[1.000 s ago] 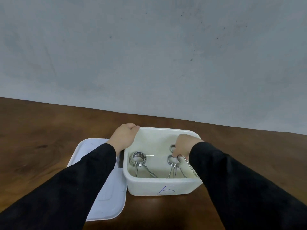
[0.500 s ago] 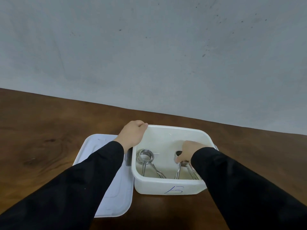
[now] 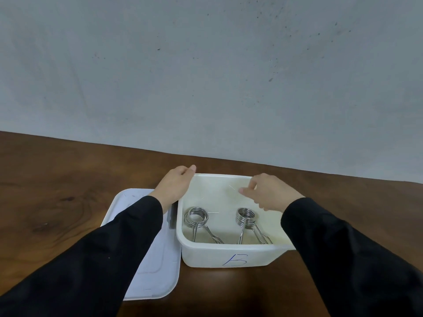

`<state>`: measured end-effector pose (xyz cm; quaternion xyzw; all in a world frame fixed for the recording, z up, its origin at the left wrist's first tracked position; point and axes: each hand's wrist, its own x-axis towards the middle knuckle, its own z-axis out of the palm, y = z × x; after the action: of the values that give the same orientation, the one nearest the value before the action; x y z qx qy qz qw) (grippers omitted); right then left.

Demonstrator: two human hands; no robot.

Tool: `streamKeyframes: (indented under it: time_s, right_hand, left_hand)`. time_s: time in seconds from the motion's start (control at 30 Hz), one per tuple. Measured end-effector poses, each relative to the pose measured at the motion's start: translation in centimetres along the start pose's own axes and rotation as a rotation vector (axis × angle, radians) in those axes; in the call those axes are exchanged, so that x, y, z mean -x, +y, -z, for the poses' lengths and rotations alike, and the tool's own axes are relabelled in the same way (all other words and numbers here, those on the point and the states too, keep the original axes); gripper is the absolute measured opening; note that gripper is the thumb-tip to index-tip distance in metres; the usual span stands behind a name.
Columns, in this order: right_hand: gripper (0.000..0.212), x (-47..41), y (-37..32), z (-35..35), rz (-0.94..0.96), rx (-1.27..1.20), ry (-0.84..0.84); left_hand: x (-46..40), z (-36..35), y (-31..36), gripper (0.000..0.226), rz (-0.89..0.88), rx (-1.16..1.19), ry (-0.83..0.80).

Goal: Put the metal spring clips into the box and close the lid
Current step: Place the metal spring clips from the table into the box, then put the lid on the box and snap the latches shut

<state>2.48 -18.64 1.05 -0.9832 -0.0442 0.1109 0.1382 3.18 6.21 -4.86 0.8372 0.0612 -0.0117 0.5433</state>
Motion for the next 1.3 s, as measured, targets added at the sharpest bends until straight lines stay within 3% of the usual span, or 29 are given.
streamKeyframes:
  time_s: [0.1,0.2,0.3,0.43,0.63,0.9,1.0,1.1,1.17,1.3]
  right_hand:
    - [0.039,2.4,-0.6,-0.5,0.094,-0.055,0.108]
    - [0.043,6.0,-1.9,-1.3,0.232,-0.137,0.279]
    - [0.049,10.4,-2.9,-3.6,0.499,-0.309,0.452]
    - [0.045,14.3,-2.4,-10.1,0.749,-0.303,0.386]
    - [0.039,13.3,0.7,-18.7,0.555,-0.277,0.078]
    - [0.027,13.8,0.8,-18.4,0.447,-0.321,-0.043]
    - [0.024,14.3,0.6,-17.9,0.437,-0.336,-0.066]
    - [0.023,14.8,0.5,-17.3,0.445,-0.343,-0.068]
    - [0.022,15.4,0.3,-16.7,0.476,-0.371,-0.054]
    - [0.018,16.9,-0.5,-13.8,0.586,-0.527,0.096]
  left_hand:
    - [0.8,0.9,-1.2,0.046,0.017,0.029,0.213]
    - [3.4,1.7,-3.1,0.028,-0.021,-0.053,0.373]
    - [7.2,1.6,-5.3,0.016,-0.06,-0.209,0.428]
    - [12.7,0.6,-8.4,0.011,-0.122,-0.535,0.394]
    - [18.5,-0.8,-11.8,0.033,-0.271,-0.846,0.097]
    - [21.0,-1.7,-12.4,0.036,-0.392,-0.957,0.049]
    - [21.8,-2.0,-11.6,0.043,-0.381,-1.025,0.141]
    - [22.4,-1.3,-10.2,0.027,-0.269,-0.887,0.385]
    - [22.9,-0.4,-8.7,0.033,-0.155,-0.66,0.546]
    - [24.0,2.2,-3.5,0.028,-0.238,-0.265,0.802]
